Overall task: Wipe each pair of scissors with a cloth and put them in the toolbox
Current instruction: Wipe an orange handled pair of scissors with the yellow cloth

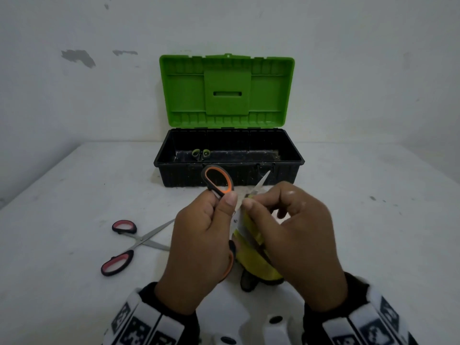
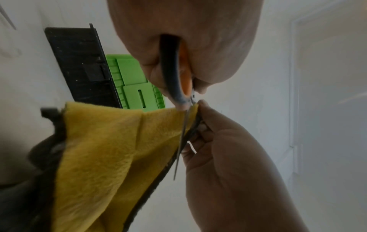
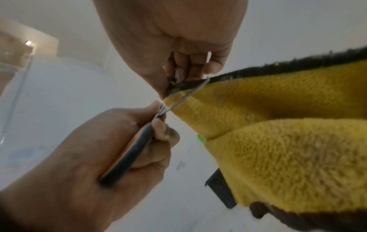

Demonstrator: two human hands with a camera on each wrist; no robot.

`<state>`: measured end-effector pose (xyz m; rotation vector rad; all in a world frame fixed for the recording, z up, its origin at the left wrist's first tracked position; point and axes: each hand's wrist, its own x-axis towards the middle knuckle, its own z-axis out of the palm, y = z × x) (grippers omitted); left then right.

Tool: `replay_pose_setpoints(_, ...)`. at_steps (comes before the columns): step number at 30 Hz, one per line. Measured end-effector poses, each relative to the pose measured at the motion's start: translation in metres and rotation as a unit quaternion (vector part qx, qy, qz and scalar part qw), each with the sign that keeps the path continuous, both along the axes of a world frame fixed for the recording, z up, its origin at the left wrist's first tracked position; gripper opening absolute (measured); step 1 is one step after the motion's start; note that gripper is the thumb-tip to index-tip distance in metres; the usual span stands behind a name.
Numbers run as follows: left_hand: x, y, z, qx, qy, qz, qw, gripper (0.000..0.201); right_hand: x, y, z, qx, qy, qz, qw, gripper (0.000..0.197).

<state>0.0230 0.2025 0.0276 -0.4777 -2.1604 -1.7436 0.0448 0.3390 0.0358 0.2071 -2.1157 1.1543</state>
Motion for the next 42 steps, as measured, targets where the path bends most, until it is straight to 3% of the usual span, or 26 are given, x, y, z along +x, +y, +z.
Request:
replay_pose_setpoints(8,0.000,0.001,-0.003,0.011,-0.029,-0.012,0.999,0.043,-0.007,0.006,-0.001,-0.038,-0.018,-0.035,0.999,0.014)
replay_pose_setpoints(13,0.001,-0.003,-0.009,0.022,-0.049,-0.017,0.998,0.041,0.004,-0.003,-0.009,-0.022,-0.026,-0.009,0.999,0.017)
replay_pose_setpoints(18,0.002,0.001,-0.010,0.012,-0.038,-0.014,0.999,0.043,-0.007,0.006,-0.007,-0.069,-0.036,-0.052,0.996,0.016)
replay_pose_setpoints(23,0.000,-0.002,-0.011,0.004,-0.028,-0.010,1.000,0.045,-0.001,0.000,-0.007,-0.042,-0.073,-0.021,0.996,0.017)
replay_pose_setpoints(27,0.001,0.002,-0.014,-0.005,-0.024,-0.017,1.000,0.044,-0.012,0.013,-0.004,-0.096,-0.055,-0.065,0.992,0.017)
replay_pose_setpoints(33,-0.003,-0.004,-0.013,-0.013,-0.001,-0.011,1.000,0.043,0.004,-0.002,-0.005,-0.040,-0.078,0.000,0.996,0.019)
replay_pose_setpoints(38,-0.001,-0.001,-0.010,-0.028,0.029,-0.007,0.999,0.038,-0.010,0.011,0.001,-0.119,-0.061,-0.038,0.990,0.019)
replay_pose_setpoints(42,-0.003,-0.005,-0.012,-0.033,0.018,-0.011,0.999,0.040,-0.002,0.001,-0.004,-0.094,-0.070,-0.031,0.993,0.021)
